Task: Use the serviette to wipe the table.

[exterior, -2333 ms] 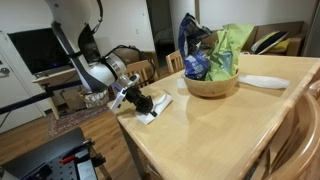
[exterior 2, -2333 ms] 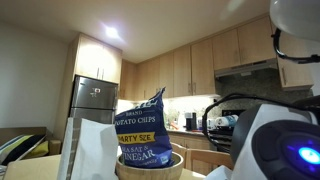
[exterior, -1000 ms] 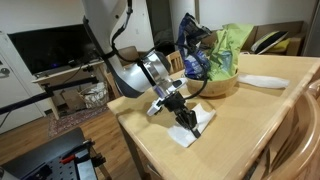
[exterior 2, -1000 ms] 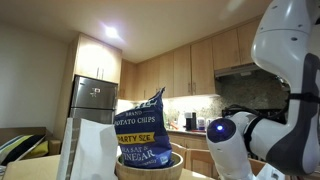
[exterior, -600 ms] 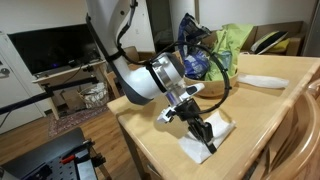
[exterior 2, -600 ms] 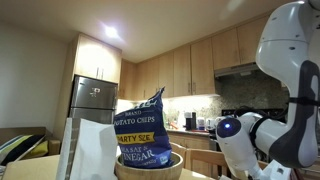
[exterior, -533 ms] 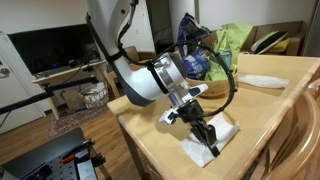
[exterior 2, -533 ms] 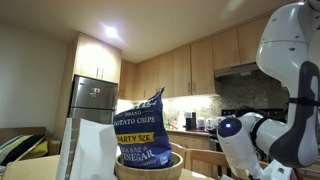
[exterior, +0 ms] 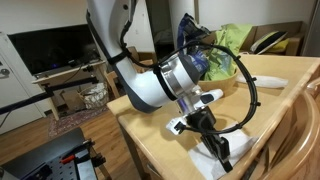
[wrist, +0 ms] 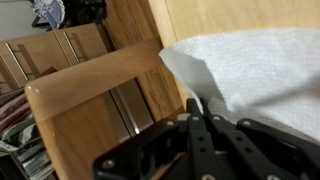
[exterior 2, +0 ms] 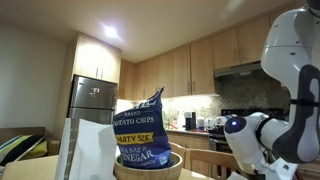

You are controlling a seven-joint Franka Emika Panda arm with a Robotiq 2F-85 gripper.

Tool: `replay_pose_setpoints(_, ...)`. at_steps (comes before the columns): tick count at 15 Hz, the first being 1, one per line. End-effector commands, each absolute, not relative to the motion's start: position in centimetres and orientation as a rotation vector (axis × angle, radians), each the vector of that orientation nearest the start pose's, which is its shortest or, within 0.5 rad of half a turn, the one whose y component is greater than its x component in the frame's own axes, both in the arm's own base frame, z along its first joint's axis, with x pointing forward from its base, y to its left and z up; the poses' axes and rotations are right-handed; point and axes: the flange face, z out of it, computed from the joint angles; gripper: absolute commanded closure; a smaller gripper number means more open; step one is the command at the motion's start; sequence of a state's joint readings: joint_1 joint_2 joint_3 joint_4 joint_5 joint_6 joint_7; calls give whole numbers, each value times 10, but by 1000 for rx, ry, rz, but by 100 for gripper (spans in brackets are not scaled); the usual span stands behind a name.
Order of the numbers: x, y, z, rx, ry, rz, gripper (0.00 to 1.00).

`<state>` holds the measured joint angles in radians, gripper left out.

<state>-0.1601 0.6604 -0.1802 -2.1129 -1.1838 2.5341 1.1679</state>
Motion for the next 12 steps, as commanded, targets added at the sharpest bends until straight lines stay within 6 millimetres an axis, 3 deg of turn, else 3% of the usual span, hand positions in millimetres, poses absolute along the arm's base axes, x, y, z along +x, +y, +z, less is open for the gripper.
replay_pose_setpoints(1,501,-151,82,2465,-473,68,100)
replay_pose_setpoints(4,508,-116,87,2477,-398,99,100)
replay_pose_setpoints(12,520,22,96,2520,-105,217,100)
